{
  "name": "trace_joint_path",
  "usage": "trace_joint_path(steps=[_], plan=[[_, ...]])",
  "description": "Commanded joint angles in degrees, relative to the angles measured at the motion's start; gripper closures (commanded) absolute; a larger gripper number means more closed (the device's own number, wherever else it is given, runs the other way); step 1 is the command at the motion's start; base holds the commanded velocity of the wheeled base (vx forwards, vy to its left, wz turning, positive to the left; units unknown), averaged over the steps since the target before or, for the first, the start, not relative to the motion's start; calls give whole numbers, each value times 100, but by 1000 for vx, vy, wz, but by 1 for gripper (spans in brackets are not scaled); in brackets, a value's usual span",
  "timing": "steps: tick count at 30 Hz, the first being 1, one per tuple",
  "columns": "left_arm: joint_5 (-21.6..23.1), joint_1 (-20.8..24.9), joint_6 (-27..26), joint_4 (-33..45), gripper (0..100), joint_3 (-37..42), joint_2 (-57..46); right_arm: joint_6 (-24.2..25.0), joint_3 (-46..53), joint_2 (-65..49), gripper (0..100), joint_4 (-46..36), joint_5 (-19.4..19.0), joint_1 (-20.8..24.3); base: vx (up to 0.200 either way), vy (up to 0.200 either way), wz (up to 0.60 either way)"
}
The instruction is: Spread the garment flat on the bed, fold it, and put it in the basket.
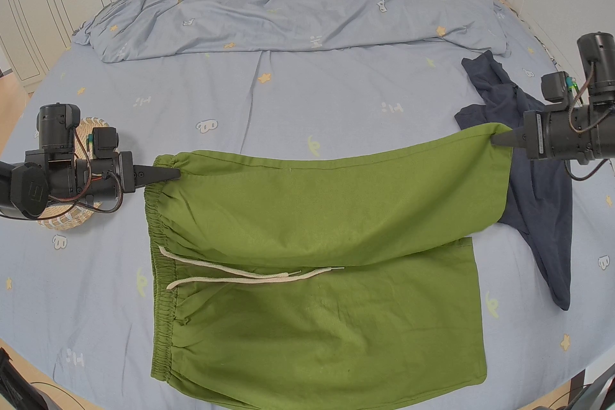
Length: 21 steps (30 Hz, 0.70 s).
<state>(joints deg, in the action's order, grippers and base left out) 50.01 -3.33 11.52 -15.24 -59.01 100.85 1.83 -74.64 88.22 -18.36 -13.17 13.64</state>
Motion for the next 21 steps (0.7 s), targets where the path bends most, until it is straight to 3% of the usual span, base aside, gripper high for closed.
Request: trace_joint_path(steps=[1,12,21], plan=[[-17,-142,17,-313,100,-101,400,-33,-525,1109,100,430,7,-169,0,0,0],[-272,-291,17,-629,100,-506,919,-104,-1184,1654,100,948,104,-222,0,0,0],[-272,-370,8,-647,100,-673,1130,-200,-2089,2375,100,966,464,-151,0,0,0]])
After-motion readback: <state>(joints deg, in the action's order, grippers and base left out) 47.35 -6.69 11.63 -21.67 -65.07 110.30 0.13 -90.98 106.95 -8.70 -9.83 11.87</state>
